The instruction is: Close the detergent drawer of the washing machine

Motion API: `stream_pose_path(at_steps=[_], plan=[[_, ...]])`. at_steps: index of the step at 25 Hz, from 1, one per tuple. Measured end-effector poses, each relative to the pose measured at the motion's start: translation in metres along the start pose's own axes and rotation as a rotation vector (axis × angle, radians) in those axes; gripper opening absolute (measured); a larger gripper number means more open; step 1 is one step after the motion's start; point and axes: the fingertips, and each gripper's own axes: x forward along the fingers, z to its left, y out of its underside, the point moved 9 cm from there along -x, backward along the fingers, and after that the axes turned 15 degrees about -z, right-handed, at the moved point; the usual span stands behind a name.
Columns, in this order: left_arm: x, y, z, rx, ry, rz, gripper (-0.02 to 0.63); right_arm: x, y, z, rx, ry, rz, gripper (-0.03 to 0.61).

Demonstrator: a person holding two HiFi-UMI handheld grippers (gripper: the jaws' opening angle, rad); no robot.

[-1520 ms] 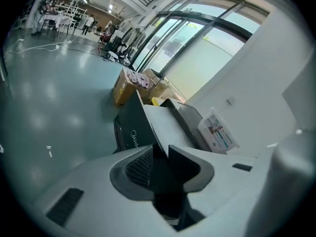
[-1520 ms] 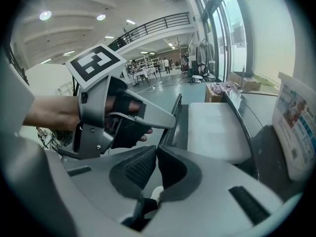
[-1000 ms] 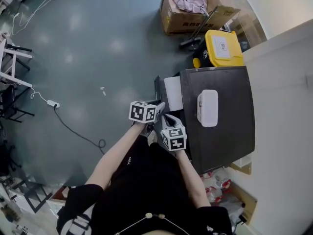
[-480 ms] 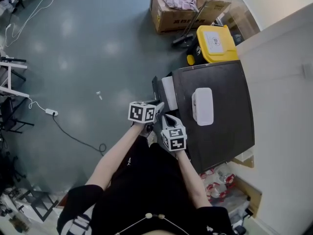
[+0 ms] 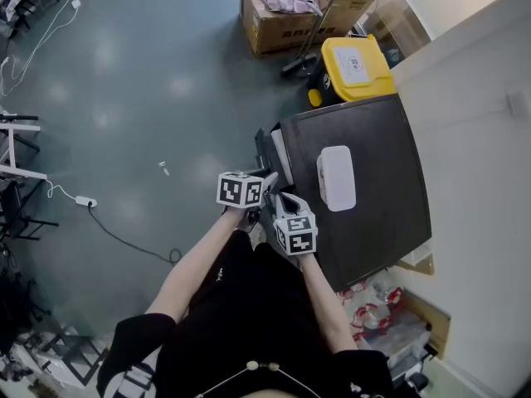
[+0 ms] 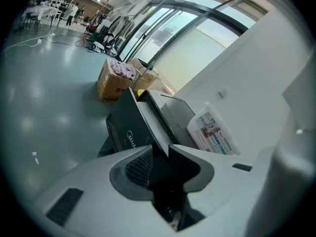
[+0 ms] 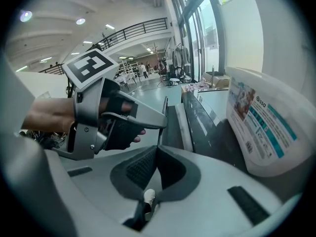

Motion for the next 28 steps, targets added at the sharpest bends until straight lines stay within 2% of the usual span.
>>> stream_pose_path(at_steps=[8, 11, 16, 28], plan=[[0.005, -0.001, 0.001, 0.013, -0.008, 0.016, 0.101, -0.004, -0.012, -0.001, 0.033, 0.014, -0.045, 0.002], [0.007, -0.001, 0.001, 0.005, -0.002, 0.015, 0.101, 0.0, -0.014, 0.003, 0.001, 0.003, -0.019, 0.003], [0.006, 0.0, -0.001, -0.004, 0.006, 0.016, 0.101, -0.003, -0.002, 0.005, -0.076, 0.07, 0.038, 0.003], [0.002, -0.002, -0.001, -0.009, -0.005, -0.005, 0.101, -0.002, 0.002, -0.001, 0.003, 0.052, 0.037, 0.011]])
